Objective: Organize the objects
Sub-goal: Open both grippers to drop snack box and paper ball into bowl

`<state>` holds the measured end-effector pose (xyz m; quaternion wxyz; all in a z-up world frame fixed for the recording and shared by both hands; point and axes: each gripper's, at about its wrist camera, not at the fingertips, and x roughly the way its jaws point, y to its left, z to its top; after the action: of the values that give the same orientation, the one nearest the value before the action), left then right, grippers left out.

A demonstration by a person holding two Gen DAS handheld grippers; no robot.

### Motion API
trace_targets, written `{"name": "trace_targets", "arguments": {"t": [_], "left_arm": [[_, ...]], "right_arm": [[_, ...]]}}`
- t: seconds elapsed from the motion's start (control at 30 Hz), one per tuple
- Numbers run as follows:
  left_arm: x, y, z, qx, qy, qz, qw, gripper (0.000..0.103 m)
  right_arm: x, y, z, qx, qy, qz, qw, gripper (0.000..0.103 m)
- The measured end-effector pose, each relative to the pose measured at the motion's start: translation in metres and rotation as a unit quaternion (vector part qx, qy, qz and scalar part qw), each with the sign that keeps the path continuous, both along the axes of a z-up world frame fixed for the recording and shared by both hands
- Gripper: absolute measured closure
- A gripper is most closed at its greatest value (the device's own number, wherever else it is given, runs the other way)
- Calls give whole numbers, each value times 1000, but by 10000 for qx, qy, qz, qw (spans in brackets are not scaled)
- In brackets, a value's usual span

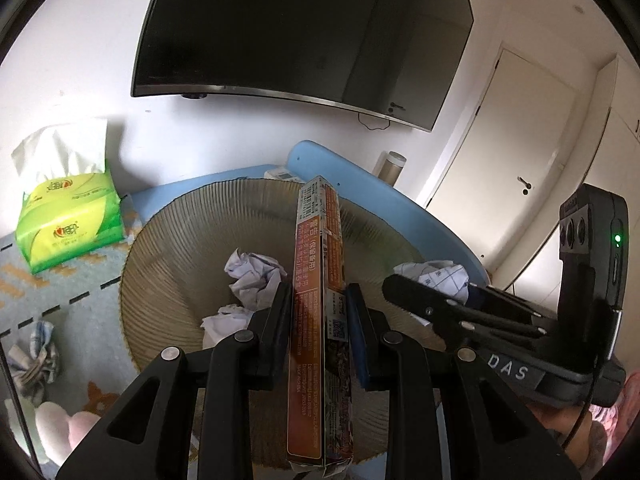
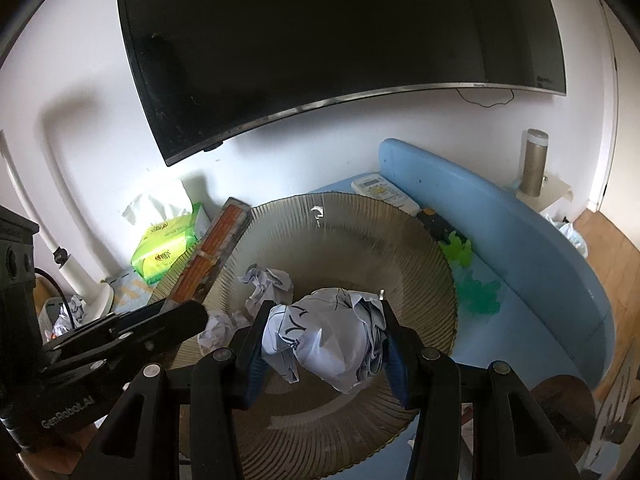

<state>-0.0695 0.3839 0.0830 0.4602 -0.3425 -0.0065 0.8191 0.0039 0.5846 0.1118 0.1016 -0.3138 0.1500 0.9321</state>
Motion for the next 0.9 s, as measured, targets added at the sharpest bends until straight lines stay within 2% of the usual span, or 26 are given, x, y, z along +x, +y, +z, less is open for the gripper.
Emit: {"name": "trace_targets", "arguments": {"t": [0.2, 0.23, 0.3, 0.33, 0.37, 0.4, 0.43, 0.47, 0.5, 0.57, 0.63, 0.9], "left_arm": [[-4, 0, -3, 170, -95, -4, 9998, 78], [-3, 0, -4, 167, -94, -1, 9998, 74], [-3, 1, -5, -36, -70, 161, 9998, 55], [-3, 1, -4, -144, -13, 245, 9996, 29], [-2, 0, -3, -200, 88, 319, 9993, 9], [-1, -3, -1, -220, 205, 447, 9985, 1], [0, -8, 1, -172, 355, 578, 9975, 0], [-1, -13, 4, -68, 354, 550, 9978, 0], [-2, -17, 6, 37, 264, 516, 9983, 0], [-6, -23, 9, 100, 50, 549, 9984, 0], [-6, -26, 11, 76, -18, 596, 9982, 0], [2, -40, 26, 72, 154, 710, 9973, 0]], "right_arm": [[-3, 1, 2, 7, -12, -50, 10000, 53], [-4, 1, 2, -3, -10, -62, 10000, 53], [-5, 2, 3, -25, 7, -138, 9999, 34], [-5, 4, 3, -29, -46, -234, 9997, 32], [-6, 7, 2, -44, -109, -360, 9993, 32], [-5, 10, 1, -141, -103, -405, 9990, 32], [-2, 13, 1, -308, -37, -367, 9988, 27], [0, 18, 0, -618, 61, -310, 9976, 10], [1, 22, -1, -802, 58, -361, 9961, 0], [6, 26, 0, -993, 189, -443, 9939, 0], [9, 24, 3, -963, 276, -486, 9938, 0], [19, 6, 25, -736, 470, -460, 9951, 0]]}}
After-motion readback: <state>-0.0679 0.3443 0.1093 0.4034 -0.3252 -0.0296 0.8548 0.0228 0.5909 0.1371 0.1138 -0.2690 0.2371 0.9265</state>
